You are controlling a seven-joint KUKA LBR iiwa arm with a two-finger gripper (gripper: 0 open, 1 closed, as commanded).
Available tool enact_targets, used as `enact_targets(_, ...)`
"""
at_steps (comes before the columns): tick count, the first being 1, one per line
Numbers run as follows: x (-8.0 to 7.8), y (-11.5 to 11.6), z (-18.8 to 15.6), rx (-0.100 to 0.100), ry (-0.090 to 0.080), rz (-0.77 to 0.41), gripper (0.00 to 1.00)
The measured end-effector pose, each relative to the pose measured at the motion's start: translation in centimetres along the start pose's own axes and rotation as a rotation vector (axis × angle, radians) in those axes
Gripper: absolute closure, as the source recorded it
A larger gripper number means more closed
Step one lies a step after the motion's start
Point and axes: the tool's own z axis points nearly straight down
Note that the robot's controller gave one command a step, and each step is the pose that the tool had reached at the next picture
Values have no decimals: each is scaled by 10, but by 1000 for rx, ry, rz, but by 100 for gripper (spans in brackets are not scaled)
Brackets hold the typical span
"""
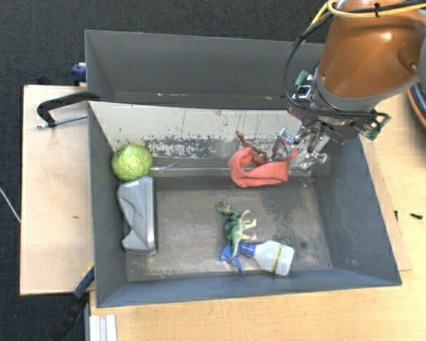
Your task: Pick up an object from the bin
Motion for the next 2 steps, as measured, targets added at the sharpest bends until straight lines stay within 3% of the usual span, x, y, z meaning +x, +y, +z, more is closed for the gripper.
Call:
enact_targets(1,-3,50,53,-1,0,-46,100)
enact_targets(2,-3,50,53,-1,0,-45,100)
